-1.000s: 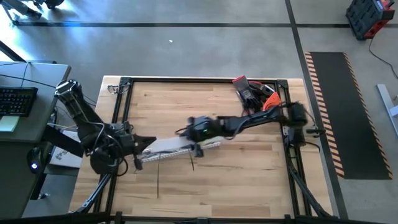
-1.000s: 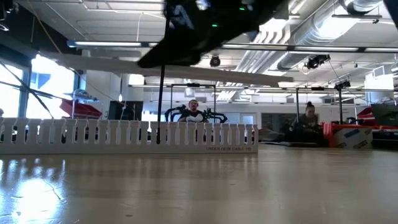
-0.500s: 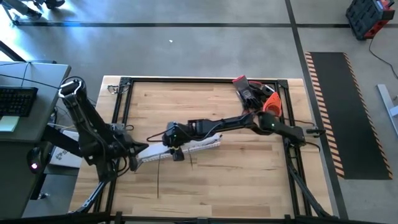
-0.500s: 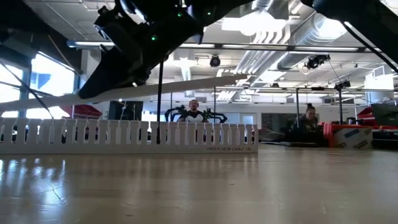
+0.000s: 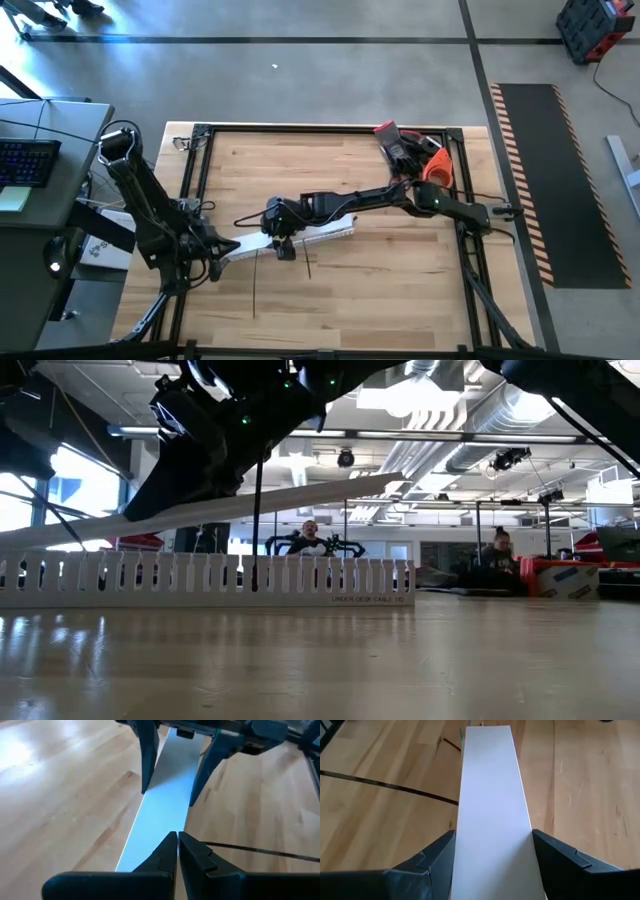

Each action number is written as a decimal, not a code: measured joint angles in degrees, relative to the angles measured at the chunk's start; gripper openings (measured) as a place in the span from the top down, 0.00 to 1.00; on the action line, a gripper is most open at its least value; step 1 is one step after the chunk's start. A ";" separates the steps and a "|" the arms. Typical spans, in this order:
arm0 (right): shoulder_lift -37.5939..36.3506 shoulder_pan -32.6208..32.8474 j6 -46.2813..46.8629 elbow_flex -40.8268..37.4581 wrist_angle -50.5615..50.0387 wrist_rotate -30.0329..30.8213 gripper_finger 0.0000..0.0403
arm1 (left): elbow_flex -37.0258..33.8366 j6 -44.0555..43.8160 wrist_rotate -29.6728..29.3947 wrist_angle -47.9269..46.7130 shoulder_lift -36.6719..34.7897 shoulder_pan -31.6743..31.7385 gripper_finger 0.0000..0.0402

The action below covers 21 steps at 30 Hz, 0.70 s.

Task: Ziptie cables
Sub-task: Close the cable duct

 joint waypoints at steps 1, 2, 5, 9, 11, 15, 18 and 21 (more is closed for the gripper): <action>0.00 -0.04 0.17 0.00 -0.05 -0.11 0.48 | -0.58 0.00 -0.02 0.91 0.00 -0.21 1.00; 0.00 -0.07 0.17 0.00 -0.05 -0.23 0.48 | -1.16 0.01 0.03 1.63 0.00 -0.33 1.00; 0.00 -0.11 0.13 0.00 0.25 -0.42 0.48 | -2.69 0.04 0.02 4.02 0.00 -0.67 1.00; 0.00 -0.15 0.32 0.00 -0.19 -0.79 0.48 | -3.37 0.16 0.00 4.81 0.16 -0.92 1.00; 0.00 -0.15 0.47 0.00 -0.14 -0.85 0.48 | -3.37 1.37 0.02 5.25 0.17 -0.90 1.00; 0.00 -0.15 0.07 0.00 -0.23 -0.88 0.48 | -3.37 3.61 0.00 5.76 0.19 -0.90 1.00; 0.00 -0.11 -0.71 0.00 -1.45 -0.92 0.48 | -3.37 3.61 -0.10 5.77 0.53 -0.90 1.00; 0.00 0.02 -0.99 0.00 -1.51 -0.92 0.48 | -3.37 3.51 -0.15 5.77 2.15 -0.90 1.00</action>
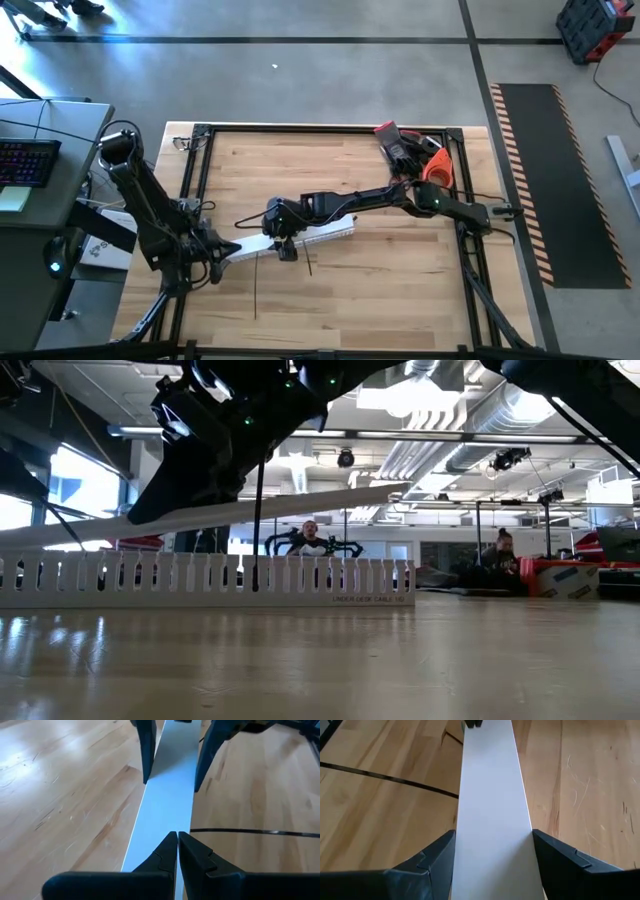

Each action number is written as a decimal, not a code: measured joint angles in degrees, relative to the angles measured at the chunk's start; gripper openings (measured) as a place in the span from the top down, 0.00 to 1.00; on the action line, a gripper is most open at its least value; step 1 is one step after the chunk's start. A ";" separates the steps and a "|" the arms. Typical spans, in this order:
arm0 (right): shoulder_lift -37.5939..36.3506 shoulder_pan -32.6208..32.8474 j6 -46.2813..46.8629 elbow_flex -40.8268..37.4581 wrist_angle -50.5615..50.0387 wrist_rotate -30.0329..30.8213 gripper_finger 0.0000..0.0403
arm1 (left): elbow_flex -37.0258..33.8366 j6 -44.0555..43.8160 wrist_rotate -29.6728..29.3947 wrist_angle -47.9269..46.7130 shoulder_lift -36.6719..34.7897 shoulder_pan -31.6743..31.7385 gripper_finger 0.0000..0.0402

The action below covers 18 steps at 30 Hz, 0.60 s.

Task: Ziptie cables
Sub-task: Close the cable duct

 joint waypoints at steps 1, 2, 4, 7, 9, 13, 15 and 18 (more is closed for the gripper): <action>0.00 0.00 -0.11 0.00 0.06 -0.01 0.48 | 0.00 -0.52 0.01 -0.01 0.71 0.00 1.00; 0.00 0.00 -0.14 0.00 0.04 -0.02 0.48 | 0.00 -1.09 0.02 -0.02 1.50 0.00 1.00; 0.00 0.00 -0.39 0.00 -0.10 -0.02 0.48 | 0.00 -2.91 0.04 -0.01 3.31 0.01 1.00; 0.00 0.00 -0.56 0.00 -0.31 -0.02 0.48 | 0.00 -5.50 0.30 0.02 6.06 0.02 1.00; 0.00 0.00 -0.56 0.00 -0.29 -0.02 0.48 | 0.00 -7.22 1.27 0.01 7.82 0.02 1.00; 0.00 0.00 -0.56 -0.02 -0.46 -0.09 0.48 | 0.00 -10.31 2.27 -0.01 10.59 0.02 1.00; 0.00 0.02 -0.56 -0.05 -0.51 -0.08 0.48 | 0.00 -11.46 2.09 -0.02 11.59 0.00 1.00; 0.00 0.02 -0.56 -0.07 -0.67 -0.09 0.48 | 0.02 -11.98 2.10 0.02 12.31 0.00 1.00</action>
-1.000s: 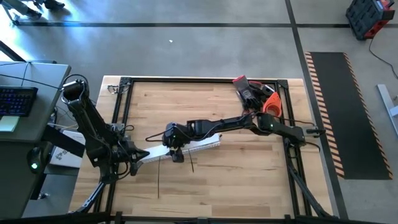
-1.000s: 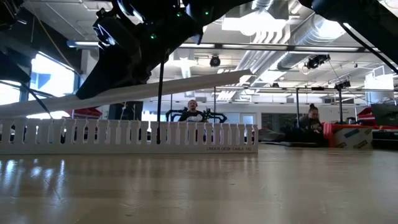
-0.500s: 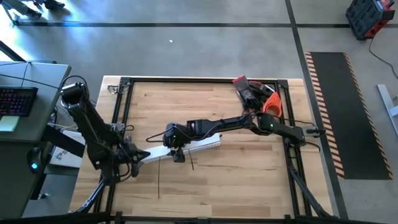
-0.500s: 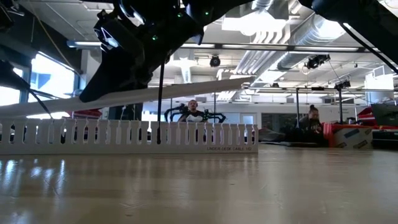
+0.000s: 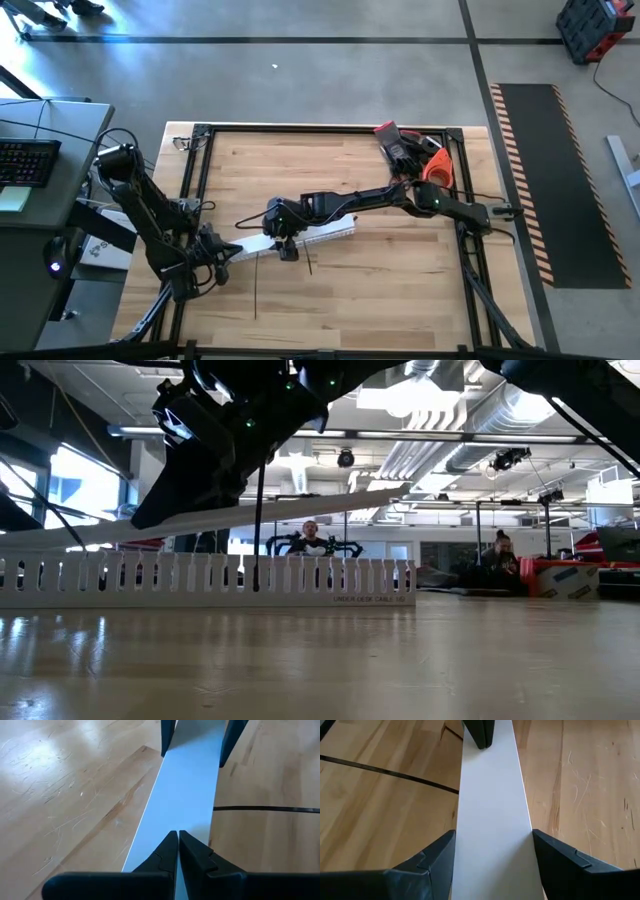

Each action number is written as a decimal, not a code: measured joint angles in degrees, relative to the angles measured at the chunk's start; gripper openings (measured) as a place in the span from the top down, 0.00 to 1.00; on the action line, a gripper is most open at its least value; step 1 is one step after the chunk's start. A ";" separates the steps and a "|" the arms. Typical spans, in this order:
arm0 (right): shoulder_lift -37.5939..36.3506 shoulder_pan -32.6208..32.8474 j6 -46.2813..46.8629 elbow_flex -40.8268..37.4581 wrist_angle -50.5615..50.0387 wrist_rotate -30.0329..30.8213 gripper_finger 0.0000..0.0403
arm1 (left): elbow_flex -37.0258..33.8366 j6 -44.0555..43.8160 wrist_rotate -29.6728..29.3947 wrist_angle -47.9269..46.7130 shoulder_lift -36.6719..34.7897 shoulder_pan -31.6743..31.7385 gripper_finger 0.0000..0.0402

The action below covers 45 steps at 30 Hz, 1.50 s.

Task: Ziptie cables
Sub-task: Close the cable duct

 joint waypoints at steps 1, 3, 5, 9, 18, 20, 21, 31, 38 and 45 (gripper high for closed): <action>0.00 0.00 0.00 0.00 -0.11 0.00 0.48 | 0.00 0.00 0.10 -0.01 0.08 0.02 1.00; 0.00 0.00 0.00 0.00 -0.46 0.00 0.48 | 0.02 -0.01 0.26 0.02 0.34 0.02 1.00; 0.00 0.02 0.00 0.00 -0.90 0.02 0.48 | 0.04 -0.02 0.38 0.24 0.64 0.04 1.00; 0.00 0.06 -0.07 0.00 -1.69 0.02 0.48 | -1.54 0.50 -0.05 4.34 1.07 0.07 1.00; 1.46 0.51 0.72 -0.02 -2.84 -0.11 0.48 | -6.84 0.65 -1.31 13.74 1.01 0.02 1.00; 1.81 0.54 1.05 0.04 -2.76 -0.18 0.49 | -6.95 0.63 -1.31 13.73 1.01 0.02 1.00; 1.84 0.52 1.07 0.04 -2.76 -0.26 0.49 | -6.95 0.63 -1.31 13.66 1.01 0.02 1.00; 2.03 0.57 1.11 0.07 -2.04 0.06 0.49 | -2.92 5.85 -1.70 6.61 -4.78 3.61 1.00; 2.08 0.55 1.11 0.07 -1.95 -0.07 0.49 | -2.84 23.19 -1.02 17.72 -5.64 10.91 1.00; 2.14 0.55 1.11 0.07 -1.70 0.11 0.49 | -2.81 37.06 5.40 28.56 -3.41 16.23 1.00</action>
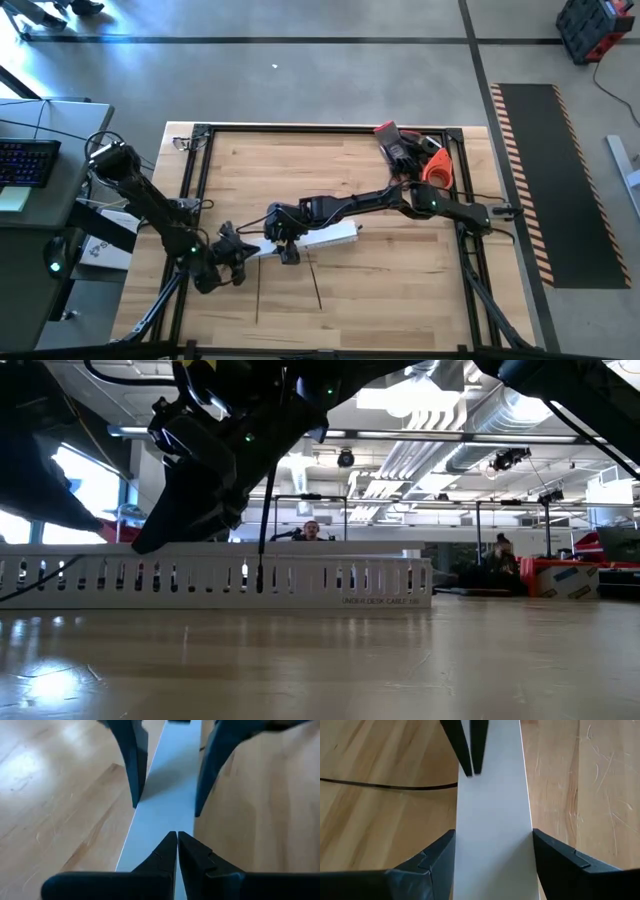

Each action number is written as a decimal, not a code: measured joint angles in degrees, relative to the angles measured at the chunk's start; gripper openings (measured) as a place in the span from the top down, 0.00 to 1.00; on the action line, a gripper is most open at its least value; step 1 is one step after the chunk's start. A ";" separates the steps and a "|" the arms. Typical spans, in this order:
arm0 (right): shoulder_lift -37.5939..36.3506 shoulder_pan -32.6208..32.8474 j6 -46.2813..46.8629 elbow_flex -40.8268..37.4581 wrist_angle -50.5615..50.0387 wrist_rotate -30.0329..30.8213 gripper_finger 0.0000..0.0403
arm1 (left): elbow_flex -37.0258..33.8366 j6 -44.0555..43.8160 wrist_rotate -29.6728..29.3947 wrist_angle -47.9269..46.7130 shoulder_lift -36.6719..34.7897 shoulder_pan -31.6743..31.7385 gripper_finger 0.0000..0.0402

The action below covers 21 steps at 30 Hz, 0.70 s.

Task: Ziptie cables
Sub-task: Close the cable duct

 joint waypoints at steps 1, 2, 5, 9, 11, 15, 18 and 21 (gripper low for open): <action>0.00 0.01 0.00 0.00 0.04 0.04 0.49 | 0.02 0.46 1.04 0.29 0.57 0.74 1.00; 0.00 0.02 0.00 0.00 0.12 0.04 0.49 | -0.01 0.57 2.38 0.46 1.30 1.37 1.00; 0.00 0.06 -0.06 -0.02 0.01 0.02 0.49 | -1.98 0.17 3.35 4.81 3.34 2.29 1.00; 0.00 0.36 0.01 -0.09 -0.67 0.17 0.49 | -6.08 -2.71 2.88 12.35 4.81 1.85 1.00; 0.00 0.66 -0.01 -0.09 -0.65 0.74 0.49 | -7.32 -4.92 2.43 13.65 4.79 1.11 1.00; 0.02 0.96 -0.07 -0.09 -0.05 1.52 0.49 | -8.03 -6.68 1.36 13.31 4.68 -0.06 1.00; 0.04 0.96 -0.20 -0.09 0.10 1.46 0.49 | -8.14 -6.57 1.33 13.68 4.68 -0.08 1.00; 0.00 0.94 -0.47 -0.09 0.18 1.40 0.46 | -8.25 -6.08 1.34 14.10 4.70 -0.08 1.00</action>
